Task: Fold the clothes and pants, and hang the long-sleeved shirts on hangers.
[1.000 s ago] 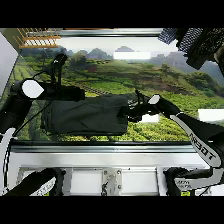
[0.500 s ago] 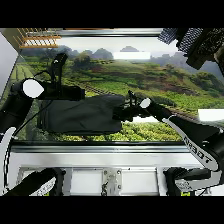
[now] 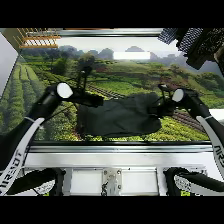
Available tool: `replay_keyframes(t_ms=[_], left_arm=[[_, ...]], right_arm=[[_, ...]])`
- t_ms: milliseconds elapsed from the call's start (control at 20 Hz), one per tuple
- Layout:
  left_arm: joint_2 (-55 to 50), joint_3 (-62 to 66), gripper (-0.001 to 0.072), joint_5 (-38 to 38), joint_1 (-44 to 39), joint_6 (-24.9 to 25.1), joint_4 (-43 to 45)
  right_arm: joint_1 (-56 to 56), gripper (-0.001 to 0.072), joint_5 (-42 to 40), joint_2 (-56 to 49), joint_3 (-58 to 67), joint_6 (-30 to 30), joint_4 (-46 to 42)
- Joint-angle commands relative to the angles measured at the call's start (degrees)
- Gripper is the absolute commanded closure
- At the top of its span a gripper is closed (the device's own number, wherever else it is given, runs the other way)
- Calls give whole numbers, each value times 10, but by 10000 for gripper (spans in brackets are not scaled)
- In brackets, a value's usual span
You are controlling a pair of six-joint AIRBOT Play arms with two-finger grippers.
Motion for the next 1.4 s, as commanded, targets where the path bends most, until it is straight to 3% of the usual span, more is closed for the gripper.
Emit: replay_keyframes(t_ms=[0, 400, 700, 1100, 1350], left_arm=[[-101, 36, 697, 83, -87, 0, -52], [-301, 249, 696, 37, -196, 2, -68], [-383, 336, 696, 1, -230, 1, -68], [-418, 388, 696, -2, -233, -24, -68], [-417, 449, 697, -63, -210, -24, -63]], right_arm=[[-59, 694, 87, 63, 7, -27, -89], [-57, 694, 213, 89, 129, -31, -105], [-5, 694, 236, 89, 192, -28, -105], [78, 694, 235, 91, 197, 7, -104], [103, 694, 233, 91, 197, 10, -105]])
